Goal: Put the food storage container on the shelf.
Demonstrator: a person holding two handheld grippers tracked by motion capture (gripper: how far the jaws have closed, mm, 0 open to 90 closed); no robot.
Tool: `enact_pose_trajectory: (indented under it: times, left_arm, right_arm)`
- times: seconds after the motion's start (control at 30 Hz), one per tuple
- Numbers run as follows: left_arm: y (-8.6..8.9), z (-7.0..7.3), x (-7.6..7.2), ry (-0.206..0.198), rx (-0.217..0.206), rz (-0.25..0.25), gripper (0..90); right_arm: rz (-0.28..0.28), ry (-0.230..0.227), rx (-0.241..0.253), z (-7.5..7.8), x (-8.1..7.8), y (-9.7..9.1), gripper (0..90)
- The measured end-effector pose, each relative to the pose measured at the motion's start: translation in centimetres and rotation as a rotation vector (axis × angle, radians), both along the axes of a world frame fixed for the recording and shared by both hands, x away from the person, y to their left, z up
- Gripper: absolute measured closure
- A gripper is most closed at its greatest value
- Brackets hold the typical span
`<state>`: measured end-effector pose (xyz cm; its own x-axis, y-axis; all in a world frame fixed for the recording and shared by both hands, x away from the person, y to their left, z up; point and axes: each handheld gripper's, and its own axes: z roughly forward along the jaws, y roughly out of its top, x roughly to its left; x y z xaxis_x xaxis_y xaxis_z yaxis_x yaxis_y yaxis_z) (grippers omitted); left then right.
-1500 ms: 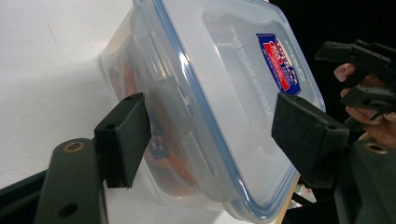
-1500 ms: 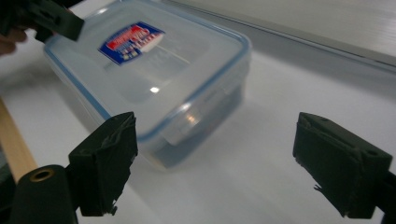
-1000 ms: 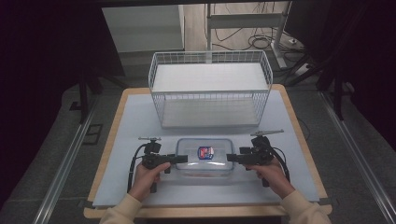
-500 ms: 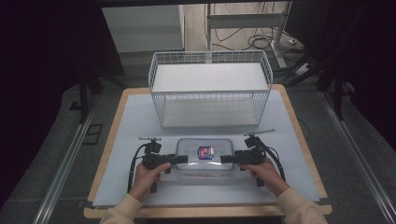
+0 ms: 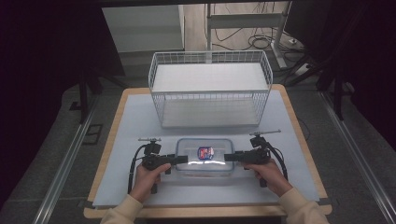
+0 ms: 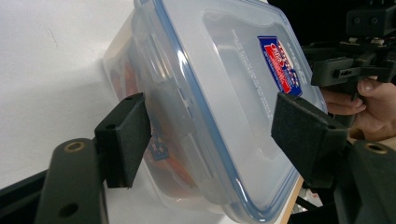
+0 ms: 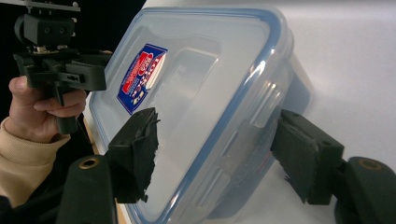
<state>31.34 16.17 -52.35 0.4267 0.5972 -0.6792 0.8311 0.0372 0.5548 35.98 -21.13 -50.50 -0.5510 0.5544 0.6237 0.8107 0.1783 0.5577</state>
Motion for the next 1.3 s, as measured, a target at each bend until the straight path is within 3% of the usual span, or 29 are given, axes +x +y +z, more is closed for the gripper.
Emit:
enact_pose_trajectory:
  times: [0.33,0.87,1.3]
  left_arm:
    - [0.2,0.5,-1.2,-0.048,-0.002,0.02,37.4]
    - [0.1,1.0,-2.7,-0.103,0.02,0.036,41.4]
    - [-0.2,1.3,-3.2,-0.12,0.035,0.058,42.1]
  right_arm:
    - [-0.018,-0.035,0.02,0.6,-1.1,-0.5,43.5]
    - [-0.041,-0.088,0.033,1.0,-2.9,-0.7,48.2]
    - [-0.052,-0.081,0.047,1.2,-3.4,-0.9,50.6]
